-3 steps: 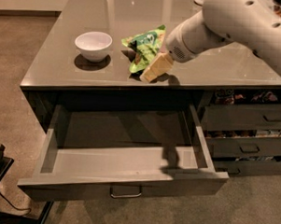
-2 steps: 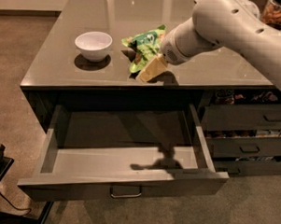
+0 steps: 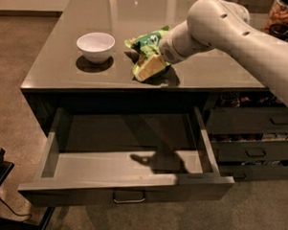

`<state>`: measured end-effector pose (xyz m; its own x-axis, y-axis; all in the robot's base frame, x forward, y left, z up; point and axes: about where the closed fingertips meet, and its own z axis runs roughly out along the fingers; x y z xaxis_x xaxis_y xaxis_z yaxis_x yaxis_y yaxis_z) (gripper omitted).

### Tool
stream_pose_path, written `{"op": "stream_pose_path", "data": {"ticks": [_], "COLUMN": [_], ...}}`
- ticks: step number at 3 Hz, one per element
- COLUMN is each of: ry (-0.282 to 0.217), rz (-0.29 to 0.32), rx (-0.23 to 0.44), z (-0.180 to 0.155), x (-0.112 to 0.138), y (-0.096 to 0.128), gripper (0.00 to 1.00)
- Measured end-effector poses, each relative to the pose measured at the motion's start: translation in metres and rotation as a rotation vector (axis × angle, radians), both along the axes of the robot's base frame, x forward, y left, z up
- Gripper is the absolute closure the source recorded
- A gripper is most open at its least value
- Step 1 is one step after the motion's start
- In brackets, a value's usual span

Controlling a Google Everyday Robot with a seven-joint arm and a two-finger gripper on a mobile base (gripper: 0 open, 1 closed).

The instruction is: Place green rice chip bag into top drawer

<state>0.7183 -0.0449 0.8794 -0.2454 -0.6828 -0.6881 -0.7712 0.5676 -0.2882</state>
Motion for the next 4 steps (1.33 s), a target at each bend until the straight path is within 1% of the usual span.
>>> {"op": "stream_pose_path", "data": {"ticks": [1,4], "ry": [-0.036,-0.037], "rz": [-0.022,-0.022], "rx": [0.023,0.024], "z": [0.0089,0.0092], "x": [0.0181,0.0184], "y": [0.0025,0.0027], "gripper": [0.19,0.89]}}
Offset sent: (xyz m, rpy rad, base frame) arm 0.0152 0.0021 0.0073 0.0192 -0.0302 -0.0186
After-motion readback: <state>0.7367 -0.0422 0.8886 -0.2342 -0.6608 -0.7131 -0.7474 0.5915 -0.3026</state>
